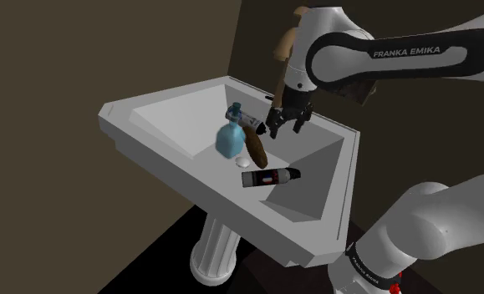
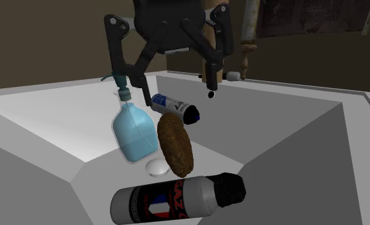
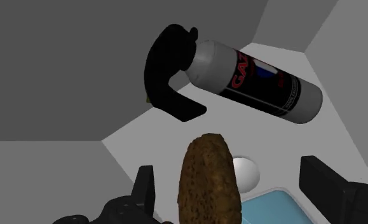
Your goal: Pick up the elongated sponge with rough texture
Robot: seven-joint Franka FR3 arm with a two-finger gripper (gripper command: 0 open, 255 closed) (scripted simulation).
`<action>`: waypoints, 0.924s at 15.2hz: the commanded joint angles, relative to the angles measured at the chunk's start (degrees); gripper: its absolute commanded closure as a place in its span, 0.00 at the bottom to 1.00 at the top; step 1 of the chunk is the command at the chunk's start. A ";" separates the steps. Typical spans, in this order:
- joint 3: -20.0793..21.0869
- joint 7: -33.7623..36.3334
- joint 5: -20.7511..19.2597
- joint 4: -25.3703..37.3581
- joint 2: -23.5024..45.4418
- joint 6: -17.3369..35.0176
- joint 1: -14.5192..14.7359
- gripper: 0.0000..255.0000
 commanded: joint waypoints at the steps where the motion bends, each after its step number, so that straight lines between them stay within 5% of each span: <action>1: 2.11 4.65 -2.14 0.42 4.06 3.04 -1.34 0.00; 10: 7.55 26.33 -17.48 9.13 25.55 9.34 -6.84 0.00; 14: 7.43 27.91 -18.80 7.88 27.39 12.00 -6.79 0.00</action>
